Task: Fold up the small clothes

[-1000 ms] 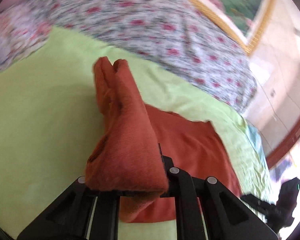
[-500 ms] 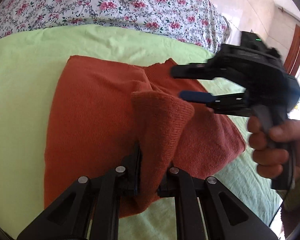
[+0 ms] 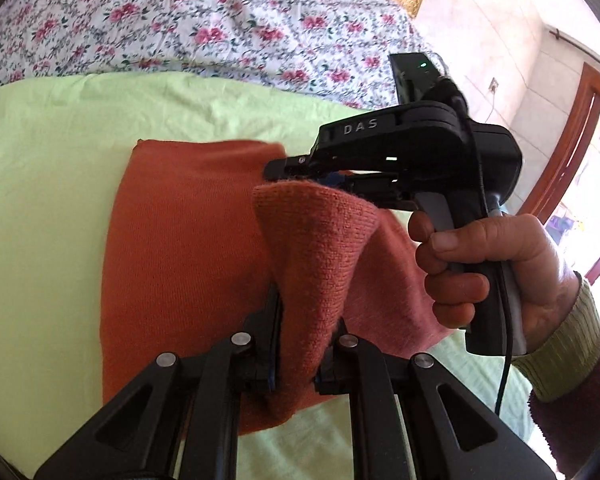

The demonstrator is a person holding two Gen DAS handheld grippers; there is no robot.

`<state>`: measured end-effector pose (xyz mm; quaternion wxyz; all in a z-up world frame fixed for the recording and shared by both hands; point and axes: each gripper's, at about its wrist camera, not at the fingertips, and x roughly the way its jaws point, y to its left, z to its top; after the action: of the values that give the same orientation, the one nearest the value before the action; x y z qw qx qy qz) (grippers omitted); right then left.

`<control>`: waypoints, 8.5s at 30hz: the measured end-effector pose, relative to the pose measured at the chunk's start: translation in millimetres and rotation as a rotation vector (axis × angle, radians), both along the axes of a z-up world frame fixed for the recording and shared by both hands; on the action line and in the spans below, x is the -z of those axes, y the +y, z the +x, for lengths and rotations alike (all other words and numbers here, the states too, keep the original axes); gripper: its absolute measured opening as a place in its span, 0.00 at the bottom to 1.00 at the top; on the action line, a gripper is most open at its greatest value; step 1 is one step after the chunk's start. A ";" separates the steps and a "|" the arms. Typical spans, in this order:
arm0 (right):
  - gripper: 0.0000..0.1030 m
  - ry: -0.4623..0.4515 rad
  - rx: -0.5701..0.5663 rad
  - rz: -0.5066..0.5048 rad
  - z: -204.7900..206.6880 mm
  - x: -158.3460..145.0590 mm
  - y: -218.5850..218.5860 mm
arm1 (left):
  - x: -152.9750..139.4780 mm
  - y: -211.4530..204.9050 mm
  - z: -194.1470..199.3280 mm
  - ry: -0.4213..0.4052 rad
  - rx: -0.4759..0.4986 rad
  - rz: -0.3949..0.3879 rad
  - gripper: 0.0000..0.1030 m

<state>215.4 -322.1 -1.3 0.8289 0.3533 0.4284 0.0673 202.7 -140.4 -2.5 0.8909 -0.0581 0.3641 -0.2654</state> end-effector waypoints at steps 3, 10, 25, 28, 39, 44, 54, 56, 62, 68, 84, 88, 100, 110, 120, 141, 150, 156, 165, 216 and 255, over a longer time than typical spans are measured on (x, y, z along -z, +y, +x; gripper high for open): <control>0.15 -0.049 0.001 -0.059 -10.2 -21.5 -6.1 | -13.5 -13.7 -3.4 -0.027 0.018 -0.010 0.10; 0.15 -0.162 0.068 -0.205 -31.9 -67.0 -40.1 | -35.0 -73.6 -1.4 -0.082 0.097 -0.061 0.10; 0.16 -0.028 0.125 -0.149 -55.0 18.8 -89.5 | 19.6 -109.3 -6.7 0.051 0.175 0.026 0.17; 0.21 -0.031 0.147 -0.106 -61.2 17.4 -88.9 | 19.0 -99.8 -18.4 0.060 0.209 0.049 0.19; 0.54 -0.037 0.194 -0.049 -105.9 10.1 -90.1 | -8.0 0.7 -24.7 0.097 0.113 -0.001 0.58; 0.58 -0.017 0.181 -0.023 -102.3 17.8 -91.4 | 0.1 38.7 29.7 0.225 -0.008 -0.076 0.70; 0.58 0.043 0.126 0.020 -80.7 41.4 -87.6 | 47.3 48.9 100.1 0.442 -0.047 -0.180 0.70; 0.58 0.039 0.124 0.028 -78.3 42.8 -86.2 | 46.4 45.1 104.9 0.428 -0.040 -0.182 0.70; 0.50 0.041 0.096 0.027 -69.0 45.2 -78.3 | 51.6 29.9 119.5 0.431 -0.027 -0.191 0.50; 0.32 0.018 0.093 0.013 -70.3 37.0 -68.1 | 39.9 29.7 113.7 0.369 -0.012 -0.197 0.20; 0.28 -0.148 -0.172 0.224 -4.9 27.7 110.1 | -37.2 230.0 6.0 0.210 -0.193 -0.117 0.19; 0.28 -0.132 -0.229 0.228 13.1 39.6 152.2 | -17.4 269.4 -4.7 0.223 -0.246 -0.125 0.20; 0.40 -0.041 -0.193 -0.003 6.0 35.6 167.4 | 5.1 296.6 -46.1 0.227 -0.353 -0.062 0.37; 0.40 -0.120 -0.094 -0.007 -51.8 -3.6 156.2 | -15.9 274.2 -144.6 0.092 -0.297 0.172 0.58; 0.40 -0.024 -0.174 -0.091 -69.4 8.6 200.6 | 18.6 236.3 -161.9 0.018 -0.283 0.445 0.59; 0.09 -0.272 -0.171 -0.087 -84.9 -20.5 211.2 | 27.2 279.9 -140.5 0.147 -0.498 0.199 0.16; 0.11 -0.087 -0.123 -0.053 -87.7 43.8 191.9 | 29.4 273.2 -136.2 0.171 -0.460 0.234 0.19; 0.33 -0.084 -0.126 -0.019 -59.4 21.9 181.7 | 32.1 278.4 -136.0 0.187 -0.455 0.214 0.20; 0.10 -0.028 -0.089 0.002 31.9 31.0 163.5 | 31.7 276.4 -134.6 0.194 -0.459 0.218 0.20; 0.09 -0.059 -0.086 -0.145 -23.9 13.3 184.0 | 17.4 305.7 -46.2 0.285 -0.463 0.076 0.57; 0.44 -0.052 -0.046 -0.305 -151.0 4.0 212.0 | 23.8 287.2 -164.2 0.257 -0.391 0.154 0.58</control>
<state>64.4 -110.1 -5.3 0.8821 0.2114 0.4200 0.0294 38.5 146.8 -26.3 0.8734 -0.0928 0.4755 -0.0497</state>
